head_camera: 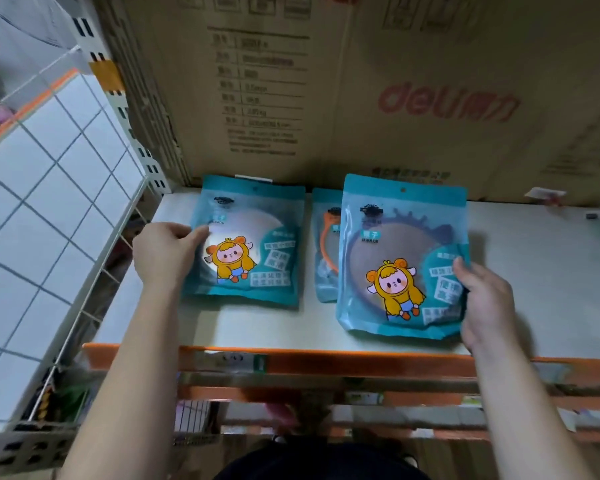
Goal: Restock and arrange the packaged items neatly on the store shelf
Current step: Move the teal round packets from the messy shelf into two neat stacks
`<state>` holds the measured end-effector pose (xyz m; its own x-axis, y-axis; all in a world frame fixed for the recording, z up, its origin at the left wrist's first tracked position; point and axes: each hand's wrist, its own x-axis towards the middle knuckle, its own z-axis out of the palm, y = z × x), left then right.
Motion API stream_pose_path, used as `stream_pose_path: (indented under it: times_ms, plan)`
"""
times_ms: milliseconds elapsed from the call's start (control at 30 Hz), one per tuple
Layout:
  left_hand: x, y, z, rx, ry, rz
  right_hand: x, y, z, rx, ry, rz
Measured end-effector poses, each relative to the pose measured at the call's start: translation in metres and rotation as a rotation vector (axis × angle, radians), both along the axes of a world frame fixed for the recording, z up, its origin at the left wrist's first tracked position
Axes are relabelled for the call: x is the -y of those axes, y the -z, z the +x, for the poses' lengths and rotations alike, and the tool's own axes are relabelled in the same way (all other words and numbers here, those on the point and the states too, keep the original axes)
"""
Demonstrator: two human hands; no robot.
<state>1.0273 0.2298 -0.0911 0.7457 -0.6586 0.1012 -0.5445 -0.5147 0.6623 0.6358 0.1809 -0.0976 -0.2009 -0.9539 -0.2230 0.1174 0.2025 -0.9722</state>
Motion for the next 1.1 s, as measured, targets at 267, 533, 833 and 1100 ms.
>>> stream_pose_path:
  times_ms: [267,533,833,1100]
  plan:
    - [0.005,0.005,-0.004,0.082,-0.042,-0.030,-0.005,0.006,-0.006,-0.014,0.024,0.014]
    - [0.006,0.010,0.002,0.153,-0.027,0.038,0.000,0.005,-0.002,-0.035,-0.006,0.020]
    - [-0.014,-0.005,-0.069,0.439,0.442,0.012,0.045,-0.021,0.028,-0.197,-0.170,0.039]
    - [-0.033,0.016,-0.092,0.431,0.509,-0.014,0.061,-0.008,0.048,-0.378,-0.201,0.084]
